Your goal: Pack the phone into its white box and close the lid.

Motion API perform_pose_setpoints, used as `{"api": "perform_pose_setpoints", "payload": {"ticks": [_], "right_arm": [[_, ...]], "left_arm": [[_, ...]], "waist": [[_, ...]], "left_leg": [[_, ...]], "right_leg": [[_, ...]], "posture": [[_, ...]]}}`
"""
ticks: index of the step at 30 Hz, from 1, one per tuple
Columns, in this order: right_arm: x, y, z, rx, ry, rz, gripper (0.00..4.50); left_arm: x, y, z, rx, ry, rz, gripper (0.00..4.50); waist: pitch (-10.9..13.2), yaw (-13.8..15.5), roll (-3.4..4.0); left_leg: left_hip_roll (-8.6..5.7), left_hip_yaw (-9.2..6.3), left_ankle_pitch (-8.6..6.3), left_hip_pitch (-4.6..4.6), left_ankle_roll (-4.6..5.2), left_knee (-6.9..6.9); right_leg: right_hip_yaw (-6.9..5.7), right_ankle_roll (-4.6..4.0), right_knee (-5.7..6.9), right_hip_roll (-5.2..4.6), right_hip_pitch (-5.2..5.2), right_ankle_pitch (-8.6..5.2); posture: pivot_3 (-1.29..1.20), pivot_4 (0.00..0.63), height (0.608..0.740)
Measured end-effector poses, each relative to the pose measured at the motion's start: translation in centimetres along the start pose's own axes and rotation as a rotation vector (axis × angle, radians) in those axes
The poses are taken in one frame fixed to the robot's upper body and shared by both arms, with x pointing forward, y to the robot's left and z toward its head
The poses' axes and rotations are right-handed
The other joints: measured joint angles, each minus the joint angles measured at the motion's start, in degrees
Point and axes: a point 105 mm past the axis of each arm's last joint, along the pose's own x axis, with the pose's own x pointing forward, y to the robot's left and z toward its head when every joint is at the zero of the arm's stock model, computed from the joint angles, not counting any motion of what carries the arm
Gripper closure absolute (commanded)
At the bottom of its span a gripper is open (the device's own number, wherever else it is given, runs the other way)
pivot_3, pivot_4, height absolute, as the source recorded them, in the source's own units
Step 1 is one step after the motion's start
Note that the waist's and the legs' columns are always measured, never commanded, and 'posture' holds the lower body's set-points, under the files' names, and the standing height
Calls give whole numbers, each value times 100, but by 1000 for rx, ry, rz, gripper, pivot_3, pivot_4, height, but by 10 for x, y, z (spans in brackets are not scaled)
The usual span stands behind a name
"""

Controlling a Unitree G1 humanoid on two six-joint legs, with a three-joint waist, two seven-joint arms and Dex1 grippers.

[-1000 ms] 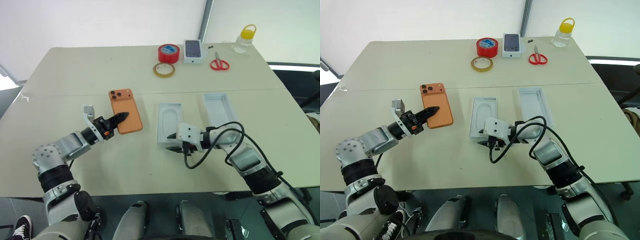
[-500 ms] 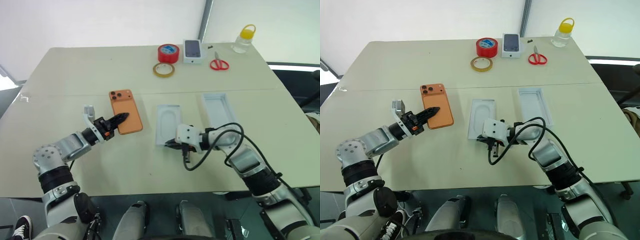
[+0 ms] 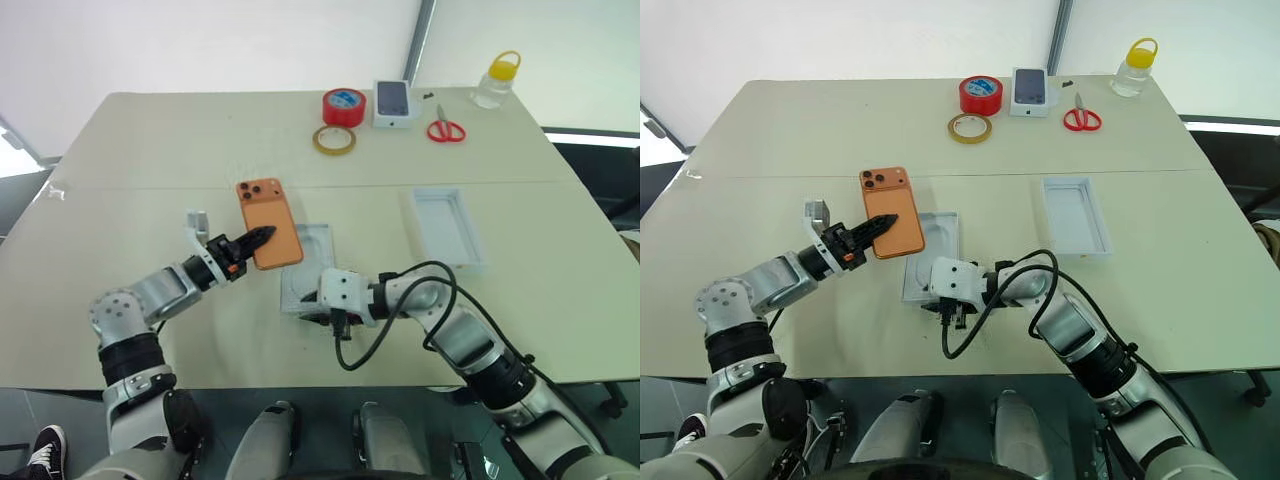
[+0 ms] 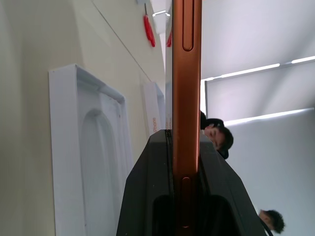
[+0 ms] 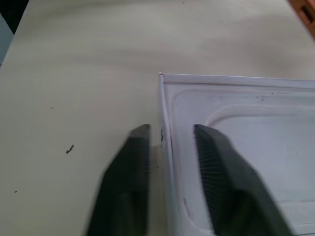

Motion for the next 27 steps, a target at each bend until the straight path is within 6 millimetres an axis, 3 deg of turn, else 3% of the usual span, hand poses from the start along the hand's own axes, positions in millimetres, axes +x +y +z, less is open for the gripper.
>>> {"api": "perform_pose_setpoints", "payload": {"ticks": [3, 6, 9, 14, 15, 16, 22, 23, 27], "right_arm": [[-10, -3, 0, 54, -20, 14, 21], [-37, -10, -4, 108, -25, 25, 21], [-64, -27, -22, 137, 32, -50, 21], [-82, -44, -52, 151, 121, -142, 21], [-82, -46, -54, 149, 127, -156, 0], [-82, -47, -55, 145, 130, -166, 0], [-79, -52, -50, 112, 109, -199, 0], [-79, -52, -50, 108, 109, -204, 0], [-77, -56, -50, 109, 107, -223, 0]], "left_arm": [[1, -1, -2, 2, 12, -4, 4496], [3, 0, -13, 14, 53, 7, 4496], [8, 4, -26, -1, 106, 17, 4496], [16, 5, -39, 5, 170, 17, 4496], [17, 5, -41, 7, 181, 19, 3527], [17, 5, -43, 9, 191, 18, 3256], [15, 4, -42, 23, 206, 12, 366], [15, 3, -42, 23, 207, 2, 52], [14, 1, -39, 46, 215, 3, 52]], "waist": [[0, 14, 0], [1, 24, -1], [1, 35, -2], [2, -10, -2], [2, -11, -2], [2, -8, -2], [2, 25, -2], [2, 27, -2], [2, 25, -2]], "left_leg": [[-1, 0, -1, 0, 1, 1], [-1, -1, -4, 0, 6, 3], [-2, -1, -7, 0, 13, 3], [2, 2, -4, 1, 8, -1], [2, 2, -4, 1, 7, 0], [3, 2, -4, 1, 7, 0], [1, 1, -3, 1, 6, 4], [0, 1, -3, 1, 6, 4], [0, 1, -3, 2, 6, 5]], "right_leg": [[-1, 0, -5, -1, 6, 0], [-4, 0, -17, -1, 17, 0], [-6, 0, -18, -2, 19, 0], [-3, 0, -15, 1, 12, 0], [-3, 0, -13, 1, 11, 0], [-3, 0, -13, 1, 12, 0], [-3, 0, -16, -1, 16, 0], [-4, 0, -17, -1, 17, 0], [-4, 0, -17, -1, 19, 0]], "posture": [[0, 150, 740], [0, 150, 740], [0, 150, 740], [0, 150, 740], [0, 150, 740], [0, 150, 740], [0, 150, 740], [0, 150, 740], [0, 150, 740]]}}
